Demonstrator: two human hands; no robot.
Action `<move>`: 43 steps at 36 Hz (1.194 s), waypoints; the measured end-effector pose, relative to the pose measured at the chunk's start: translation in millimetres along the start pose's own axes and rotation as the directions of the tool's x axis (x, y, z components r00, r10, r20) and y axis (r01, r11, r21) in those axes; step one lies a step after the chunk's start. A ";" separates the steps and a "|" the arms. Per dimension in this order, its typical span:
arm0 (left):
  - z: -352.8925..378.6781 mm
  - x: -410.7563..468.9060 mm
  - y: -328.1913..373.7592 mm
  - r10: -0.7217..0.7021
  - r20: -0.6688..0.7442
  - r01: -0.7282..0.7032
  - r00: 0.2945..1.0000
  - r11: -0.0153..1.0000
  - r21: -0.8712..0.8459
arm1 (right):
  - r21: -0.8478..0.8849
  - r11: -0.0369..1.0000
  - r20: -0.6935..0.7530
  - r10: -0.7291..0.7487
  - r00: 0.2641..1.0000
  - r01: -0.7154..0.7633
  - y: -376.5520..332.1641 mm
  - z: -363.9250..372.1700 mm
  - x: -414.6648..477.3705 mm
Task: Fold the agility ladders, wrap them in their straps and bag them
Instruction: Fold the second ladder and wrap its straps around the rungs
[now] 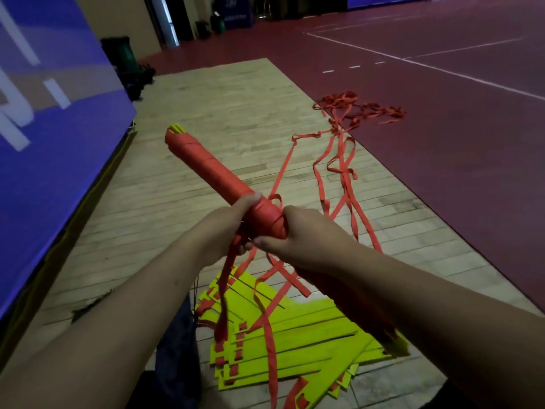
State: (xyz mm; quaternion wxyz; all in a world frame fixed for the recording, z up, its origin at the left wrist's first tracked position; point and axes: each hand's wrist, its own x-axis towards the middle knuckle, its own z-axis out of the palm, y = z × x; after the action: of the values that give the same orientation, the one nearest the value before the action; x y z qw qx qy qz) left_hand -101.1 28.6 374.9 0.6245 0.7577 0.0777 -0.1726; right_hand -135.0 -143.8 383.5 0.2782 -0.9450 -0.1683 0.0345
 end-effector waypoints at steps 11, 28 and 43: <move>-16.6 -1.1 8.7 0.136 0.172 -0.094 0.976 0.969 -0.228 | 0.741 0.229 0.665 -0.112 0.739 -0.632 2.1 -18.7 -2.3; -6.8 5.4 0.6 0.005 0.091 -0.005 0.996 1.000 -0.004 | 0.161 0.983 -0.082 0.102 0.991 -0.087 0.0 4.1 6.5; -27.7 -3.2 5.9 0.199 0.228 -0.192 0.953 0.980 -0.052 | 0.782 0.371 0.532 0.022 0.847 -0.501 -0.4 -14.6 4.1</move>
State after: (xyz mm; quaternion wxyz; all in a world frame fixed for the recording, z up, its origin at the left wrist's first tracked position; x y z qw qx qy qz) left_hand -97.6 54.6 386.0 0.6542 0.7272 -0.0687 -0.1960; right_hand -129.0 -149.6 396.1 0.6854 -0.6242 -0.0227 0.3742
